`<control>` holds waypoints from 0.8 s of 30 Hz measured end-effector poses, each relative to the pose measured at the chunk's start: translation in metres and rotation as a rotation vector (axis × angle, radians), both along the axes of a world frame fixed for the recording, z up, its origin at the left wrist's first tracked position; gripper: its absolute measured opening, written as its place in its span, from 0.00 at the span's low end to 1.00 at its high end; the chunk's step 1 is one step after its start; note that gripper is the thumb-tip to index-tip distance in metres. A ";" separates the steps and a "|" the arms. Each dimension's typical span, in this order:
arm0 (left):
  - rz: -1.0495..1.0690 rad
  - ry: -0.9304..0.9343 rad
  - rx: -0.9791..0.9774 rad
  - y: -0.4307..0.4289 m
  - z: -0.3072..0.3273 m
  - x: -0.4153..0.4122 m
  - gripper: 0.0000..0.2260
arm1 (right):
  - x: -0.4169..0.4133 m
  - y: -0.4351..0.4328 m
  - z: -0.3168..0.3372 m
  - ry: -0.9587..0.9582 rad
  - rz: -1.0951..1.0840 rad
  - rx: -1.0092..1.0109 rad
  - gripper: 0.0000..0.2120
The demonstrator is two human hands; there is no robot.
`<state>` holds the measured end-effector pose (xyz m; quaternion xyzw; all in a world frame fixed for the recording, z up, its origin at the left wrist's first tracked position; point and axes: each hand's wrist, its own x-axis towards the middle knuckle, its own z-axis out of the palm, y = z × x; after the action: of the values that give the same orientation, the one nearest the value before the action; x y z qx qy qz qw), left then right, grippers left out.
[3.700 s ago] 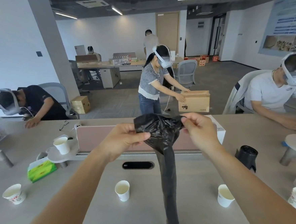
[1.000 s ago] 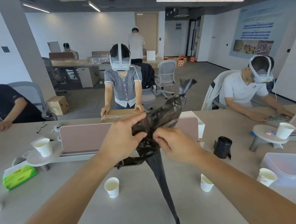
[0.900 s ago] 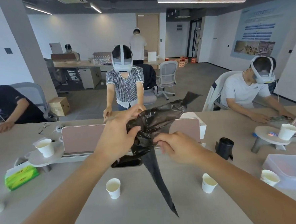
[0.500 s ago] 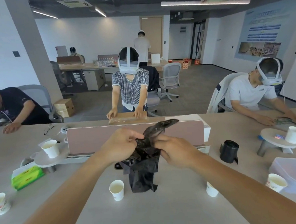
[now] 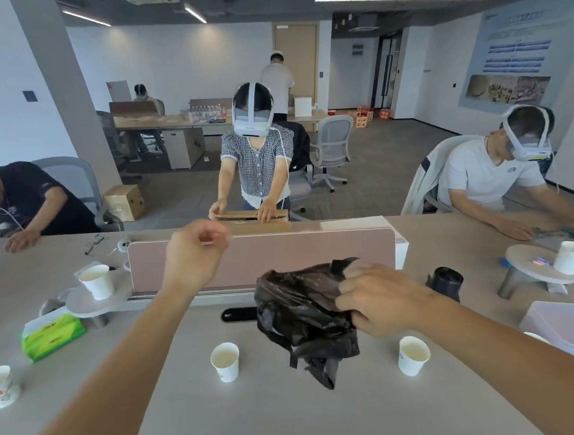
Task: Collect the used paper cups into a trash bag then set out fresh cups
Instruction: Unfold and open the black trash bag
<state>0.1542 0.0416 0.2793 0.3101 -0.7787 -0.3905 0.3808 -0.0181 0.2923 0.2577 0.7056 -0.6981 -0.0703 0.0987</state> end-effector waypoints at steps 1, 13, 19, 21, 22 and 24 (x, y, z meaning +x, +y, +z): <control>-0.095 -0.072 0.000 0.004 -0.003 -0.005 0.02 | -0.001 0.000 0.000 0.008 0.024 -0.029 0.06; -0.565 -0.453 0.598 0.063 -0.085 -0.047 0.05 | -0.011 0.004 -0.002 0.026 0.151 -0.220 0.14; -0.267 -0.321 0.017 0.033 -0.064 -0.038 0.09 | -0.030 0.013 0.005 -0.084 -0.238 -0.047 0.17; -0.182 -0.321 -0.156 0.029 -0.055 -0.032 0.08 | -0.036 0.013 0.010 -0.037 -0.280 -0.018 0.18; -0.124 -0.320 -0.197 0.028 -0.053 -0.030 0.09 | -0.041 0.013 0.010 -0.048 -0.314 -0.042 0.18; -0.052 -0.276 -0.117 0.030 -0.051 -0.029 0.11 | -0.041 0.008 0.010 -0.265 -0.410 -0.274 0.19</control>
<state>0.1254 0.0721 0.2288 0.3179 -0.8528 -0.3080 0.2772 -0.0595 0.3006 0.2675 0.5329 -0.8360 0.0992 0.0848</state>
